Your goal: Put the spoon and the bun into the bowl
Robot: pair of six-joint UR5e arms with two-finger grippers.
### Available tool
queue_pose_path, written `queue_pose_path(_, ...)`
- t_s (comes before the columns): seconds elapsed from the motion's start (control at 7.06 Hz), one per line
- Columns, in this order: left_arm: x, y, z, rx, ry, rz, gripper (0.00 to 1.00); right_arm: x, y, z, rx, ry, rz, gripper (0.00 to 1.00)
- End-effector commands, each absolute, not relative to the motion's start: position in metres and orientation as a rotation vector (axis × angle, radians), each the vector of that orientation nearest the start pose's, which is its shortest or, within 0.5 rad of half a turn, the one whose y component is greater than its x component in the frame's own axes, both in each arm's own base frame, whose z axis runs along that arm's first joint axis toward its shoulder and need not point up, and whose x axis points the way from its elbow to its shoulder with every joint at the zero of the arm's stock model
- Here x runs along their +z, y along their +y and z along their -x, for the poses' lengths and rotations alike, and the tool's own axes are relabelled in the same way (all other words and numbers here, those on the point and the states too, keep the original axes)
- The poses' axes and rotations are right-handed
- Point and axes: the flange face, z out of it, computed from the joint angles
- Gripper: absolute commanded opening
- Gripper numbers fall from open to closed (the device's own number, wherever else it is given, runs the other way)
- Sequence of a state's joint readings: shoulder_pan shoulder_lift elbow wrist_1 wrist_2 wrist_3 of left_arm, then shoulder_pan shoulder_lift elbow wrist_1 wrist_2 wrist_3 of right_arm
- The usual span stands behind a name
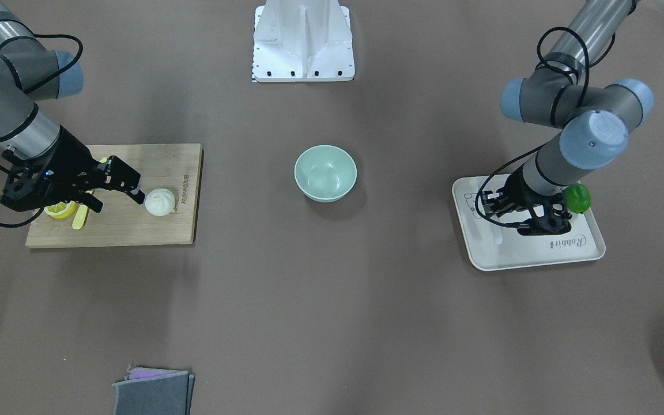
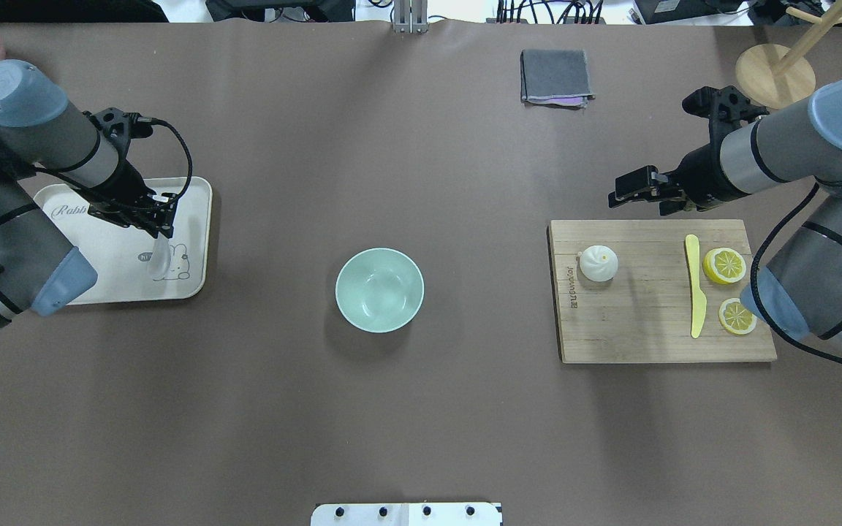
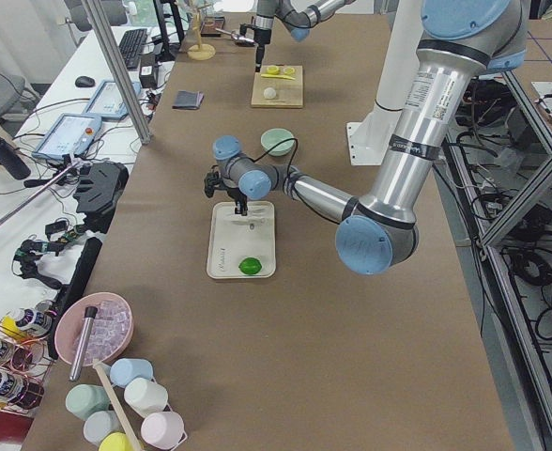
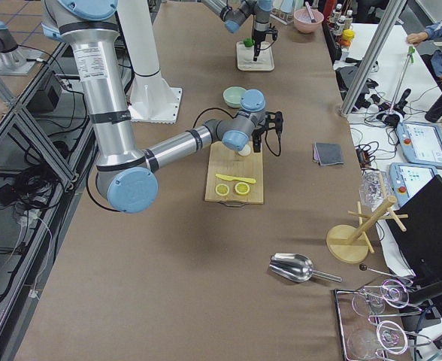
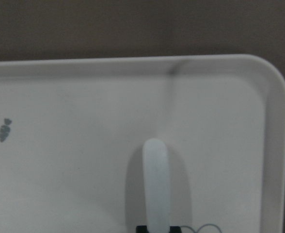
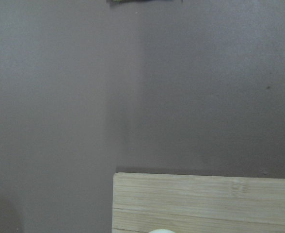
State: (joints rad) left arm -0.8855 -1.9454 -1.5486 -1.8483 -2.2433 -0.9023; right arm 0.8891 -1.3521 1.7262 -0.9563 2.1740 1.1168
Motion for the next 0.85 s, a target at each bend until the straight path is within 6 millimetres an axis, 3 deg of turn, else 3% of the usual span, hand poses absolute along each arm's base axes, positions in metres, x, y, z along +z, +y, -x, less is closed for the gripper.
queue_pose_path(0.0, 0.310, -0.563, -0.382, -0.049, 1.026, 0.043, 0.00, 0.386, -0.493, 0.329, 0.109, -1.087, -0.170, 1.00)
queue_pose_path(0.14, 0.250, -0.549, -0.423, -0.056, 1.078, 0.065, 0.00, 0.386, -0.487, 0.342, 0.107, -1.077, -0.176, 1.00)
queue_pose_path(0.28, 0.207, -0.530, -0.457, -0.080, 1.107, 0.076, 0.00, 0.387, -0.482, 0.353, 0.100, -1.069, -0.178, 1.00)
queue_pose_path(0.42, 0.177, -0.505, -0.491, -0.100, 1.120, 0.070, 0.00, 0.390, -0.476, 0.362, 0.090, -1.063, -0.171, 1.00)
queue_pose_path(0.57, 0.165, -0.488, -0.514, -0.100, 1.117, 0.053, 0.00, 0.395, -0.471, 0.367, 0.084, -1.054, -0.166, 1.00)
queue_pose_path(0.71, 0.172, -0.482, -0.524, -0.100, 1.101, 0.029, 0.00, 0.395, -0.467, 0.369, 0.077, -1.056, -0.161, 1.00)
